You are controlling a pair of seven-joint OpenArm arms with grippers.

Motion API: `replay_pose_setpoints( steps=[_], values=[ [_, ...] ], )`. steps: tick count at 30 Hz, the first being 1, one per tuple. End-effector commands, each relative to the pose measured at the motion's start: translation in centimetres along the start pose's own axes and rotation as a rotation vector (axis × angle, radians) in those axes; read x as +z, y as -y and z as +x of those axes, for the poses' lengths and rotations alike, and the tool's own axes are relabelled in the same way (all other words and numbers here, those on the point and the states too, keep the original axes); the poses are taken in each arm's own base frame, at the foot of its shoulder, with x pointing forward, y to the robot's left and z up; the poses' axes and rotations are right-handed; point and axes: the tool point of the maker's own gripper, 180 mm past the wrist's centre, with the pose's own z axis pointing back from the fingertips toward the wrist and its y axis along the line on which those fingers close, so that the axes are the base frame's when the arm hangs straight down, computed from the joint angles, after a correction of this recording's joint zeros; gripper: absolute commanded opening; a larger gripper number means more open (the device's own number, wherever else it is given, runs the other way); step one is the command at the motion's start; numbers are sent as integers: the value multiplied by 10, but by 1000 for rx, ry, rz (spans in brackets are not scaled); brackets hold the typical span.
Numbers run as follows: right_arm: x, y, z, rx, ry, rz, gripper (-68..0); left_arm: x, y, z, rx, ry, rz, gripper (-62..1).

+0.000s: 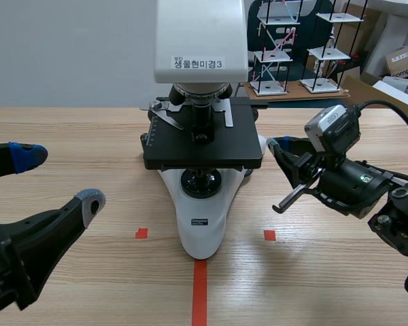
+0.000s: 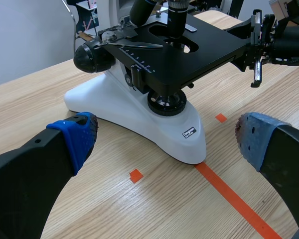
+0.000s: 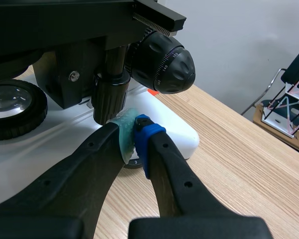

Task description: Return to the home posture

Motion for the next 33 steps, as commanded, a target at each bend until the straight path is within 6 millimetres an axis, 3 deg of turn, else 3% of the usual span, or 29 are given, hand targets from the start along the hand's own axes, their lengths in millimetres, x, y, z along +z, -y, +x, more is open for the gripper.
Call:
replay_pose_setpoints(
  steps=[1,33],
  values=[
    [-1,9,9,21,30,-13,-673,1,0,4,10,22,6,-28],
    [-1,10,7,22,18,-13,-673,1,0,0,11,-3,6,-28]
  ],
)
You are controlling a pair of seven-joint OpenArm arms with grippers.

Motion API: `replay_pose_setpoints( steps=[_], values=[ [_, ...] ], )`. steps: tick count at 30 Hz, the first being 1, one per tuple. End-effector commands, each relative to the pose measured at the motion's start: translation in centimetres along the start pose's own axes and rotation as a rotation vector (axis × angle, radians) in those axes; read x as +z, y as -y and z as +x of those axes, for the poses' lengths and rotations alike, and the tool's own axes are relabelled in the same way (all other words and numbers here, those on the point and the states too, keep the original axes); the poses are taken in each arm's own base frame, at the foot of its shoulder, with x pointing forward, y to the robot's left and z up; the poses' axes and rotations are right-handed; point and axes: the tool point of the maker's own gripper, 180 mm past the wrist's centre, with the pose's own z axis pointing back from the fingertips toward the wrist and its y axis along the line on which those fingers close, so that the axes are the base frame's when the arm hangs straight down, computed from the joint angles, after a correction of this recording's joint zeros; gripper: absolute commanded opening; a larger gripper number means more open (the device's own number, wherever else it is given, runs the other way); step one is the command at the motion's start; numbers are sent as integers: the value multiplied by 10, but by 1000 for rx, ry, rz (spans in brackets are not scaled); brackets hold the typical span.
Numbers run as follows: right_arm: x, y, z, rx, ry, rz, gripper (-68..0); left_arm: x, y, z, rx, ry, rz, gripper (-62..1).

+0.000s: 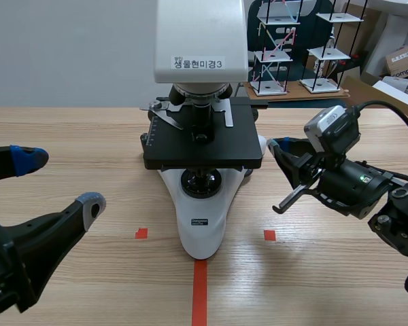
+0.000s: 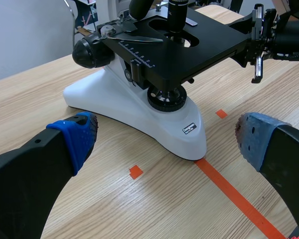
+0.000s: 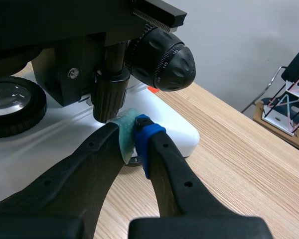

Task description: Return to the home posture

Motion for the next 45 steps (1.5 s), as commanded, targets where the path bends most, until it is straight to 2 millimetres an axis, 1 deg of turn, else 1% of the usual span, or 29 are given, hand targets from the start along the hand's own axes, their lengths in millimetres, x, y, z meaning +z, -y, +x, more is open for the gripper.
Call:
replay_pose_setpoints(
  steps=[1,7,11,13,16,18,20,22,23,25,26,30,32,35,40,45],
  values=[
    [0,10,9,22,28,-13,-673,1,0,3,11,16,6,-28],
    [0,10,9,22,27,-13,-673,1,0,3,11,15,6,-28],
    [4,4,6,10,28,-8,-672,1,0,3,11,15,6,-28],
    [8,0,4,1,28,-6,-662,1,0,3,11,15,6,-28],
    [18,-4,1,0,21,-9,-606,1,0,3,11,15,6,-28],
    [28,-7,2,-7,21,-15,-553,1,0,3,11,16,6,-28],
    [42,-10,5,-13,21,-20,-468,1,0,3,11,16,6,-28],
    [56,-13,10,-11,23,-24,-352,1,0,3,11,16,6,-28],
    [65,-15,15,-14,27,-29,-280,1,0,3,11,16,6,-28],
    [78,-16,24,-28,39,-48,-201,1,0,3,11,15,6,-28],
    [85,-17,29,-33,44,-57,-177,1,0,3,11,15,6,-28],
    [109,-26,43,-23,16,-63,-135,1,0,3,11,15,6,-28],
    [118,-35,50,-24,3,-44,-91,1,0,3,11,15,6,-28],
    [128,-49,61,-18,-29,-12,-54,1,0,3,11,15,6,-28],
    [135,-65,77,-89,-98,33,-53,1,0,0,11,1,6,-28],
    [138,-63,98,-126,-73,23,-53,1,0,-2,11,-12,6,-28]
  ],
)
